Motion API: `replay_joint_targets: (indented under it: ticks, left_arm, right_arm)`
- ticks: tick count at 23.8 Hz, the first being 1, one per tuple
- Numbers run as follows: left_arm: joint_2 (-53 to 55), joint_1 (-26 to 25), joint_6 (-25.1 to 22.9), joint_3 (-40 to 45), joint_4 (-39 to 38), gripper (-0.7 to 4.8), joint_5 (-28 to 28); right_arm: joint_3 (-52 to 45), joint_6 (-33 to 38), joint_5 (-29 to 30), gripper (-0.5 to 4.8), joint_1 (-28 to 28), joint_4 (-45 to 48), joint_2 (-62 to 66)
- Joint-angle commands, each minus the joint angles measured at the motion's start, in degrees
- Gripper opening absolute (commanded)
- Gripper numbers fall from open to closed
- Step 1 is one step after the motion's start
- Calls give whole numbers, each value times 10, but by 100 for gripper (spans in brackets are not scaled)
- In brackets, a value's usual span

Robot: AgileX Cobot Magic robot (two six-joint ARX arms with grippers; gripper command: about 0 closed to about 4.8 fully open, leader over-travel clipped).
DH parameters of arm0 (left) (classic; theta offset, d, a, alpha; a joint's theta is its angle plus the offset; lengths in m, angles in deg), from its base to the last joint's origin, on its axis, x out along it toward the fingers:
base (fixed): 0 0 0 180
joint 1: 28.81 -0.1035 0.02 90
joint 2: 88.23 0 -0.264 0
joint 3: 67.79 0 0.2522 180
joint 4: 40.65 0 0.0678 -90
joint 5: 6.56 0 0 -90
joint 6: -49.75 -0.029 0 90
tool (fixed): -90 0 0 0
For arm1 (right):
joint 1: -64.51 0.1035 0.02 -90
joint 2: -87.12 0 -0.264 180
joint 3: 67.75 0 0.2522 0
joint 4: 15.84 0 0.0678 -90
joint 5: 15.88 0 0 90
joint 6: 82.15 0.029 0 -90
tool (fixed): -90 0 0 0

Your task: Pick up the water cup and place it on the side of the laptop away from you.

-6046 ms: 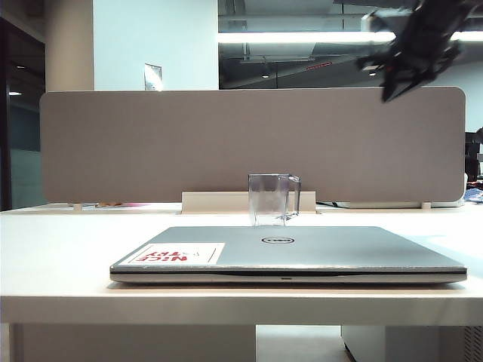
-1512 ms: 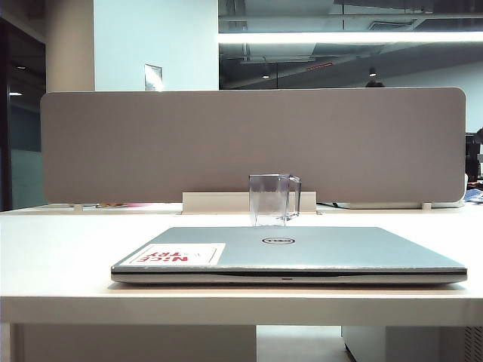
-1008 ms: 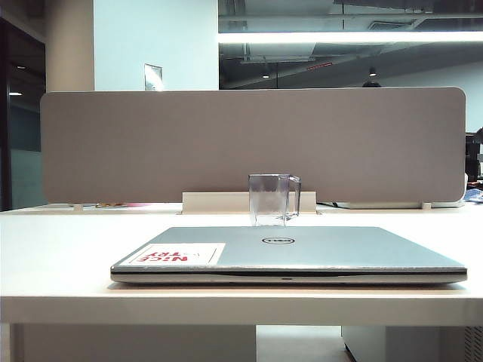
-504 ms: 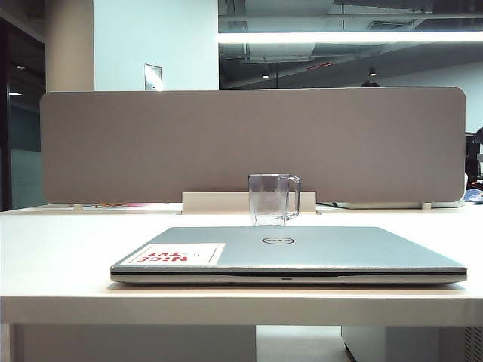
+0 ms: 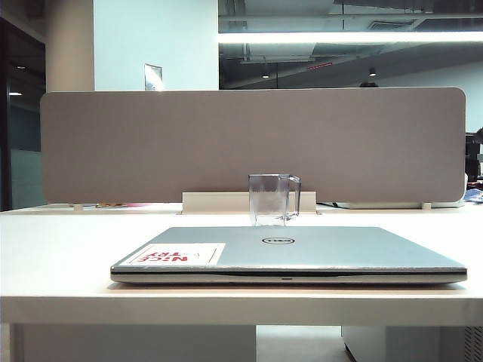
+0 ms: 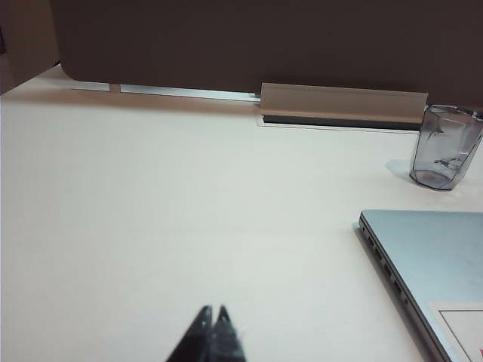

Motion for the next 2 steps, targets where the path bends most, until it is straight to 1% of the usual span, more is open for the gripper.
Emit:
replay_joint_targets:
  ticks: [1,2]
  left_arm:
    - [1,-1,0,-2,3,-5,-2]
    - [1,-1,0,-2,3,-5,-2]
  right_arm:
    - [-2,-2,-1,-8,0,8,-1]
    - [-2,-2,-1,-8,0,8,-1]
